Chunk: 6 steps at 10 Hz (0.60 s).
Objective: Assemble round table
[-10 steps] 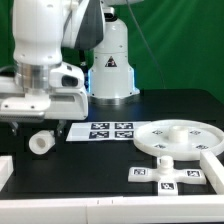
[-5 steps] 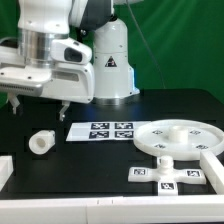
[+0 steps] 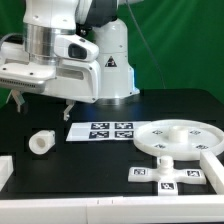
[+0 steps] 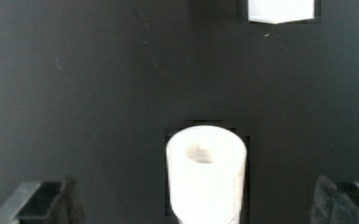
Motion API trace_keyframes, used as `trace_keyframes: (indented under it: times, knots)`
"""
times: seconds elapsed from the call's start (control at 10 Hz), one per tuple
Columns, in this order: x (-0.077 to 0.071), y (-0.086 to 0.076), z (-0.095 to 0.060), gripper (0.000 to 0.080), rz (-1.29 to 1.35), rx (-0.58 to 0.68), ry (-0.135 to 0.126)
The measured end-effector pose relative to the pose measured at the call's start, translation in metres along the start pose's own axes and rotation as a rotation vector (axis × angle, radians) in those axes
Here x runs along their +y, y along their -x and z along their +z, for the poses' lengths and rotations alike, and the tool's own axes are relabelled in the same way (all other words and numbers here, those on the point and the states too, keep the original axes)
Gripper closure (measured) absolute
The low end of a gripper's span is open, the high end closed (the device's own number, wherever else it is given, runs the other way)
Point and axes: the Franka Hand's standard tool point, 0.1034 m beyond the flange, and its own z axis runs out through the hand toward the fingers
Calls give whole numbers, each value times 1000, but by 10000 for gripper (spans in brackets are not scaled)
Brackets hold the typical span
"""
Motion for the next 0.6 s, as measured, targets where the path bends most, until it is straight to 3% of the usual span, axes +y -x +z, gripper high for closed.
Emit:
trace_keyframes:
  times: [0.2, 0.4, 0.5, 0.6]
  knots:
    - [31, 8, -10, 151, 297, -5, 4]
    - [63, 24, -20, 151, 623, 11, 52]
    - [74, 33, -25, 151, 826, 19, 69]
    - [73, 38, -28, 151, 949, 31, 66]
